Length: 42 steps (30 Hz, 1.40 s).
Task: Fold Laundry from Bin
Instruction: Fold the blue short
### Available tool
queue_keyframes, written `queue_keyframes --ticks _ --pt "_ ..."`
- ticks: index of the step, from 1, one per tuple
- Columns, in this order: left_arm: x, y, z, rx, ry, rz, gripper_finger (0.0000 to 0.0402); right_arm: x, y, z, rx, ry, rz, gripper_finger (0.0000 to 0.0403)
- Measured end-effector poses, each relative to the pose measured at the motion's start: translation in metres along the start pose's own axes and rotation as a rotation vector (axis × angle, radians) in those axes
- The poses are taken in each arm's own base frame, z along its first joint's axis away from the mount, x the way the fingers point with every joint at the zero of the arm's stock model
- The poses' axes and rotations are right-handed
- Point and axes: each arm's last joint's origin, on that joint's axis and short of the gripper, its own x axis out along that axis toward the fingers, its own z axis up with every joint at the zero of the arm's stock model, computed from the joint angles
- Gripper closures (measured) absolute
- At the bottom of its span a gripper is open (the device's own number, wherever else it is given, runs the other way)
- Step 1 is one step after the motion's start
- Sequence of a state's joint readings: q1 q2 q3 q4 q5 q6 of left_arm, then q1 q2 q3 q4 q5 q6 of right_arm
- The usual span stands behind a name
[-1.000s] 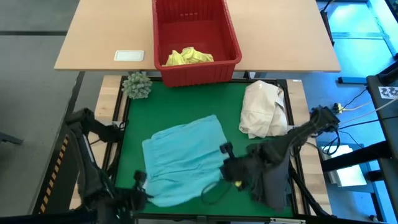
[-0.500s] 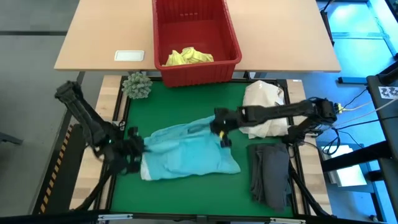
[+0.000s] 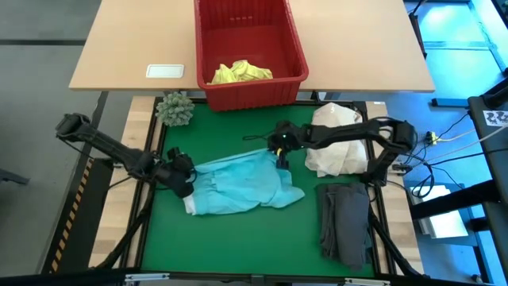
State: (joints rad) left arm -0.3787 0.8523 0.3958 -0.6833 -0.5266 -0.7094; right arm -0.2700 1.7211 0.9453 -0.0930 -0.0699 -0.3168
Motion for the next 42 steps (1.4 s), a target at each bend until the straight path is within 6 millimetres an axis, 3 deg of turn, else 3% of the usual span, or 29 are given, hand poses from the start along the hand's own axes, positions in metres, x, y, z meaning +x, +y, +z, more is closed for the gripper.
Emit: queue_keyframes --ticks 3,7,18,28,33,37,42 --pt "0.004 0.006 0.002 -0.031 0.008 0.036 0.0348 0.012 0.001 -0.006 -0.007 0.041 -0.028 0.0393" --pt "0.004 0.012 0.006 -0.016 0.035 0.073 0.0314 0.013 -0.002 -0.009 -0.006 0.075 -0.093 0.0361" --pt "-0.028 0.016 0.049 -0.044 -0.026 0.103 0.0258 -0.026 -0.011 0.016 -0.01 0.068 -0.254 0.0235" --pt "-0.056 0.018 0.075 -0.07 -0.126 0.139 0.0256 -0.053 0.0 0.028 -0.017 0.015 -0.249 0.0212" --pt "-0.051 -0.002 0.08 -0.059 -0.114 -0.033 0.0256 -0.054 0.027 0.037 0.011 -0.048 -0.1 0.0212" --pt "-0.037 -0.036 0.079 0.015 -0.096 -0.102 0.026 -0.047 0.066 0.043 -0.007 -0.079 0.074 0.0222" --pt "-0.009 -0.081 0.072 0.075 -0.079 -0.145 0.0269 -0.039 0.114 0.045 -0.061 -0.066 0.106 0.0269"
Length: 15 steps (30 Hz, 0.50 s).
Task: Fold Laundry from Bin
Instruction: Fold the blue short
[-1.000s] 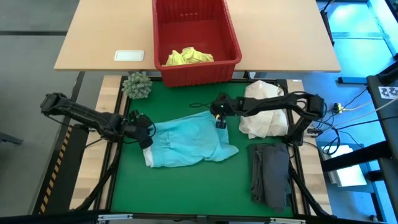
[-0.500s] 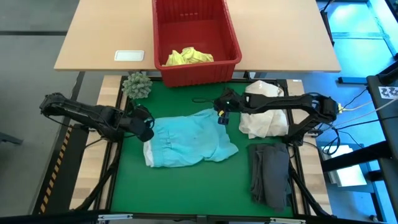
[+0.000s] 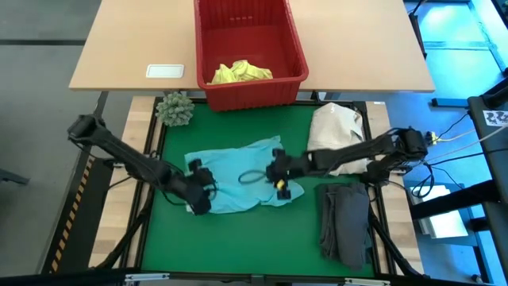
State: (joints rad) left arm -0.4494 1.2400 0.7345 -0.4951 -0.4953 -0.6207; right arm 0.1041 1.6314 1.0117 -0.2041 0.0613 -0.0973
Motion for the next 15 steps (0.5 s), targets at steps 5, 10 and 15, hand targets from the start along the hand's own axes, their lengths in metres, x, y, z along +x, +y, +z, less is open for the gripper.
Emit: queue_keyframes --ticks 5,10,15 --pt "0.027 -0.022 -0.023 -0.014 0.111 0.04 0.0272 0.015 0.035 -0.011 -0.015 0.087 0.111 0.0336" --pt "0.039 -0.037 -0.045 -0.026 0.246 0.019 0.0272 0.021 0.053 -0.026 -0.012 0.227 0.158 0.0395" --pt "0.036 -0.04 -0.061 -0.045 0.352 0.062 0.0272 0.017 0.051 -0.043 0.013 0.404 0.074 0.0387"
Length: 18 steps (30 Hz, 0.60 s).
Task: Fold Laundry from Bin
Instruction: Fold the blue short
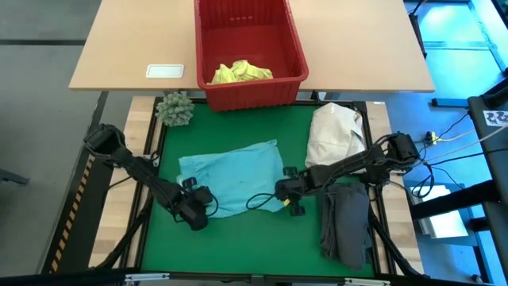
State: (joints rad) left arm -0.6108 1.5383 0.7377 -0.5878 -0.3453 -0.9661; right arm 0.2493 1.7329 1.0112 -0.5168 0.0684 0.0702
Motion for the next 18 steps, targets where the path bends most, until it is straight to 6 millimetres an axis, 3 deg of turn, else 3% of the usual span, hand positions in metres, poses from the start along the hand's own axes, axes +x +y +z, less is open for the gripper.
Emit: queue_keyframes --ticks 6,13,18 --pt "-0.005 -0.001 -0.003 -0.013 -0.028 0.019 0.0273 -0.008 -0.003 -0.002 0.017 0.033 -0.077 0.0382" --pt "-0.007 -0.002 -0.001 -0.035 -0.06 0.025 0.0273 -0.036 0.013 0.029 0.033 -0.267 -0.003 0.0393" --pt "-0.007 -0.001 0.001 -0.081 -0.114 0.05 0.0273 -0.022 0.035 0.039 -0.055 -0.346 0.087 0.0398"
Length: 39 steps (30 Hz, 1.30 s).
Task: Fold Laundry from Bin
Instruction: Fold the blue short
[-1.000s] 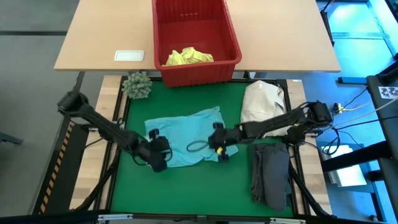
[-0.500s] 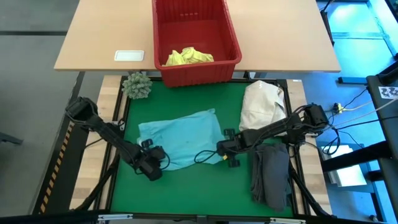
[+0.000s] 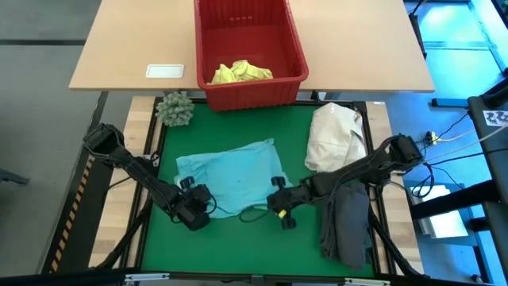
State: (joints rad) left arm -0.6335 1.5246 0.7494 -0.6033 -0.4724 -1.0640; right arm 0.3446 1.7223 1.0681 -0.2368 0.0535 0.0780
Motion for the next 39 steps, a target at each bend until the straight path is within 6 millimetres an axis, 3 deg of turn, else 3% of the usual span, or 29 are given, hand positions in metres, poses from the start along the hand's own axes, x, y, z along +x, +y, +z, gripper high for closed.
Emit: queue_keyframes --ticks 9,14,18,22,27,32,39 --pt "0.0 0.0 0.001 -0.006 -0.035 0.008 0.0273 0.037 0.001 -0.029 0.02 0.185 -0.174 0.0401" --pt "0.0 0.0 0.002 -0.006 -0.038 0.01 0.0273 0.023 -0.008 -0.038 0.044 0.291 -0.35 0.04" --pt "0.0 0.0 0.001 -0.003 -0.036 0.014 0.0273 0.0 -0.004 -0.032 0.057 0.274 -0.335 0.04" --pt "0.0 0.0 0.001 -0.003 -0.038 0.017 0.0273 -0.009 0.008 -0.031 0.024 0.271 -0.283 0.04" --pt "0.0 0.0 0.001 -0.002 -0.039 0.018 0.0273 -0.006 0.02 -0.044 -0.018 0.306 -0.266 0.04" --pt "0.0 0.0 0.001 -0.002 -0.039 0.019 0.0273 0.002 0.018 -0.066 0.014 0.321 -0.277 0.04" --pt "0.0 0.0 0.002 -0.001 -0.045 0.021 0.0273 0.01 -0.007 -0.077 0.081 0.292 -0.343 0.04"
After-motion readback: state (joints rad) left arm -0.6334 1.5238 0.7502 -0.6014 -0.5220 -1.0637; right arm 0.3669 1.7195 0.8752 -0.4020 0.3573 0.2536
